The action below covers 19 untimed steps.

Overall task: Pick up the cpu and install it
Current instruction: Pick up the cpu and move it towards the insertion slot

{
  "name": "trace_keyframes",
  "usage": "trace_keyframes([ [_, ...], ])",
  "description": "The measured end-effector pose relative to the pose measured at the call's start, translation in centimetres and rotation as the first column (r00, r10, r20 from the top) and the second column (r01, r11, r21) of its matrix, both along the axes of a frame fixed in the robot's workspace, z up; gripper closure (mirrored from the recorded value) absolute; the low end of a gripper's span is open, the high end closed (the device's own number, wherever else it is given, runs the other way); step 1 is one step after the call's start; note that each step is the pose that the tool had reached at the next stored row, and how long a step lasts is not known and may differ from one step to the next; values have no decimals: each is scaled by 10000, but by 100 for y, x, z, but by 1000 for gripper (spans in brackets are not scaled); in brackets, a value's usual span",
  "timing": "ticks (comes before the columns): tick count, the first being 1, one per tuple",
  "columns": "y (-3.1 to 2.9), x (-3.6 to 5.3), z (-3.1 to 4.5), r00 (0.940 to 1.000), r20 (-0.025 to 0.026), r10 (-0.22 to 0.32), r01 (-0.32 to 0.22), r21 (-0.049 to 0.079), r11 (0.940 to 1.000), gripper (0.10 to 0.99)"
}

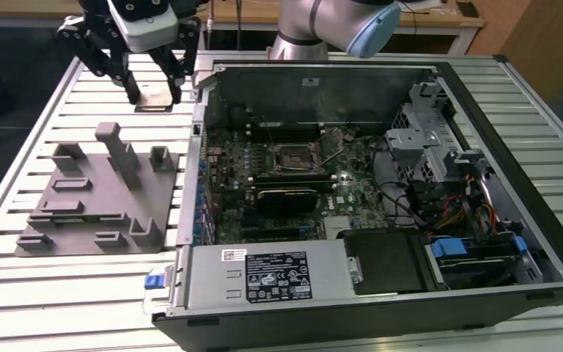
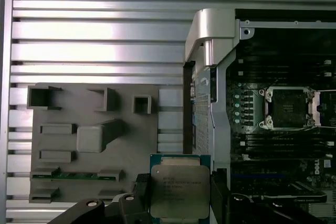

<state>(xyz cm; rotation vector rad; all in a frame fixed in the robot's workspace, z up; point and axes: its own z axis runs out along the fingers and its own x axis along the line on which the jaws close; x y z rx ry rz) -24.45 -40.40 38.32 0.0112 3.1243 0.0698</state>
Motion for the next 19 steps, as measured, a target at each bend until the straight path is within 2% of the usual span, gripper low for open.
trace_keyframes([
  [10,0,162,0,10000,0,0,0,0,10000,541],
  [19,0,351,0,10000,0,0,0,-1,10000,541],
])
